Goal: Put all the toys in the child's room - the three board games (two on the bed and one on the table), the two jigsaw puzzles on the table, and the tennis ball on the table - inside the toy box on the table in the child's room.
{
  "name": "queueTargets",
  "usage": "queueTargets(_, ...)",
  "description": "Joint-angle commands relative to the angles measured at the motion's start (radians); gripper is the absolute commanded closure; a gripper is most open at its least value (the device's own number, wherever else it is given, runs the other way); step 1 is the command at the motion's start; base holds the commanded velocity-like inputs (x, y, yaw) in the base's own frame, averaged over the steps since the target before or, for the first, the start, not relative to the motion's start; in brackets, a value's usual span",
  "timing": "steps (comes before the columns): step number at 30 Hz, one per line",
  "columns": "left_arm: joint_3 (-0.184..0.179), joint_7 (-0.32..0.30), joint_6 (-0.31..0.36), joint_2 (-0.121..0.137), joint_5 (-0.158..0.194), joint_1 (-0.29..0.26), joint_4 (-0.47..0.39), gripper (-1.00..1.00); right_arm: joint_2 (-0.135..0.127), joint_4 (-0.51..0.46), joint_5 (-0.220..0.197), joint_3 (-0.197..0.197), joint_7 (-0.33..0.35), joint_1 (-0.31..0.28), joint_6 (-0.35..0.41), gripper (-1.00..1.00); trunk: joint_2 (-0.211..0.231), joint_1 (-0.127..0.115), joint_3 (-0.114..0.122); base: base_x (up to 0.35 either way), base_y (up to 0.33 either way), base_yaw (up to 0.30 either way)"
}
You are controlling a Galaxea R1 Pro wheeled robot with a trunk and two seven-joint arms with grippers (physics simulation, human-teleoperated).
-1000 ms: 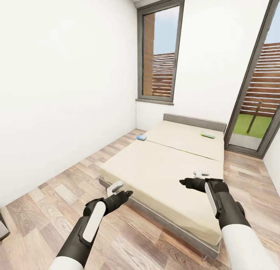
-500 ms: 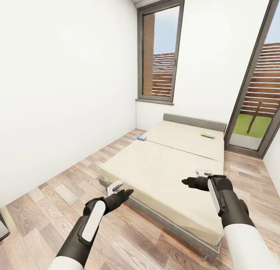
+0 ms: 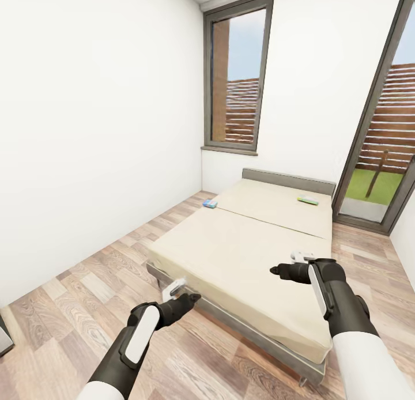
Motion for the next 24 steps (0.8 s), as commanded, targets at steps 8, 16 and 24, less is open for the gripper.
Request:
queueTargets(8,-0.003,0.008,0.001,0.002,0.029,-0.001,0.016,-1.00,0.000,-0.008,0.010,-0.002,0.010,0.000,0.010,-1.00,-0.001,0.000,-0.001,0.000,0.000,0.000)
queueTargets(16,-0.019,0.008,0.006,0.004,0.030,-0.001,-0.141,-1.00,0.000,-0.028,0.011,-0.001,0.010,0.003,0.017,-1.00,-0.001,0.000,-0.001,0.000,0.000,0.000)
queueTargets(24,-0.047,0.009,0.022,0.031,0.029,-0.001,-0.186,-1.00,0.000,-0.034,0.010,-0.001,0.011,0.005,0.026,-1.00,-0.001,0.000,-0.001,0.000,0.000,0.000)
